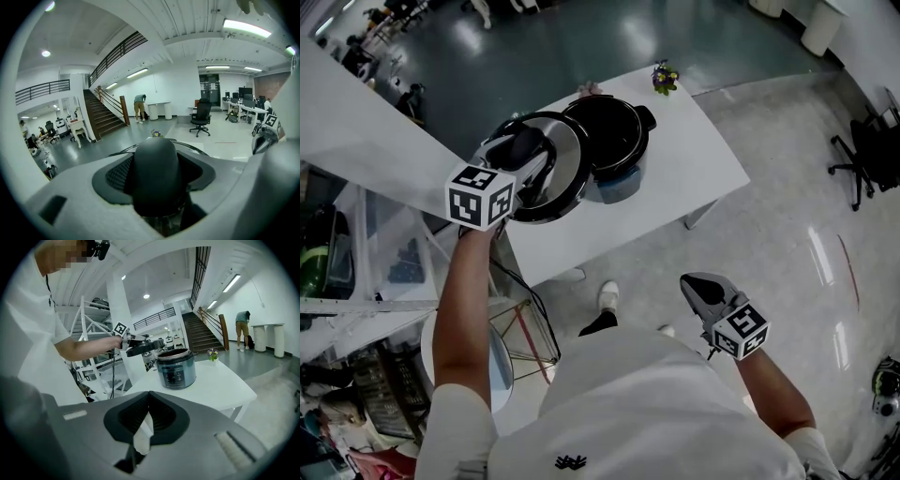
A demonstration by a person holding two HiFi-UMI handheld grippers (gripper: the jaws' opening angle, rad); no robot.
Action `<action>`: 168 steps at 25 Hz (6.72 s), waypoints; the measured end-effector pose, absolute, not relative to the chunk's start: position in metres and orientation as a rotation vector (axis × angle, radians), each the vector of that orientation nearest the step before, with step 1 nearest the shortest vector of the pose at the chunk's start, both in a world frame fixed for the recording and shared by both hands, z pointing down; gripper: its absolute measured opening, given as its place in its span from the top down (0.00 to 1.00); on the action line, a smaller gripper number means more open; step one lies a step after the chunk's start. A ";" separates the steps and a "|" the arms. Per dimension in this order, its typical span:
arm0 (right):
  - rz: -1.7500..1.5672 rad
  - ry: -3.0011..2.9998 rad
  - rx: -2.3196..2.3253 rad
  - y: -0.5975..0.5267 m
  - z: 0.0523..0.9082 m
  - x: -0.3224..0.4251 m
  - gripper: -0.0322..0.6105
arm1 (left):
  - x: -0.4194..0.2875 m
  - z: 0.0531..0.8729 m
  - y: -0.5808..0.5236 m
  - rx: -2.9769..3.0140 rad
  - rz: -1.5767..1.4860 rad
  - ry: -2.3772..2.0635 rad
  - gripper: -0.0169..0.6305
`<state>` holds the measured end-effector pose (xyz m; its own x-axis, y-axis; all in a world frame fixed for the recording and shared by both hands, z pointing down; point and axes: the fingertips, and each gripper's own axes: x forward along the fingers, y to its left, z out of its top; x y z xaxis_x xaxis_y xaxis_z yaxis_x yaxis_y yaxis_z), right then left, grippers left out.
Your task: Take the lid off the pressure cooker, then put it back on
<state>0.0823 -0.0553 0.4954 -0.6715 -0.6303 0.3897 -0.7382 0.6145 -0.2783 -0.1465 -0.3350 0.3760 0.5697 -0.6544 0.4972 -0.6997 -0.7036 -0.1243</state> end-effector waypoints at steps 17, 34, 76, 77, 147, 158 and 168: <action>0.577 -2.640 0.928 -0.053 0.499 0.056 0.93 | -0.222 0.405 -0.284 2.545 0.809 -1.354 0.53; 0.589 -2.598 0.908 -0.054 0.505 0.048 0.93 | -0.244 0.487 -0.265 2.469 0.788 -1.360 0.53; 0.646 -2.442 0.928 -0.069 0.527 0.045 0.93 | -0.238 0.647 -0.290 2.383 0.849 -1.389 0.53; 0.647 -2.441 0.929 -0.069 0.528 0.045 0.93 | -0.238 0.649 -0.290 2.383 0.848 -1.388 0.53; 0.646 -2.451 0.970 -0.073 0.534 0.047 0.93 | -0.246 0.633 -0.282 2.388 0.785 -1.427 0.53; 0.643 -2.488 0.970 -0.068 0.532 0.045 0.93 | -0.254 0.574 -0.270 2.450 0.831 -1.425 0.53; 0.643 -2.506 0.991 -0.062 0.532 0.056 0.93 | -0.260 0.507 -0.264 2.513 0.826 -1.342 0.53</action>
<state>0.0557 -0.0619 0.5316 -0.6849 -0.5408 0.4883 -0.7091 0.6488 -0.2760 -0.2598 -0.2637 0.5074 0.4396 -0.7120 0.5475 -0.8094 -0.5783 -0.1021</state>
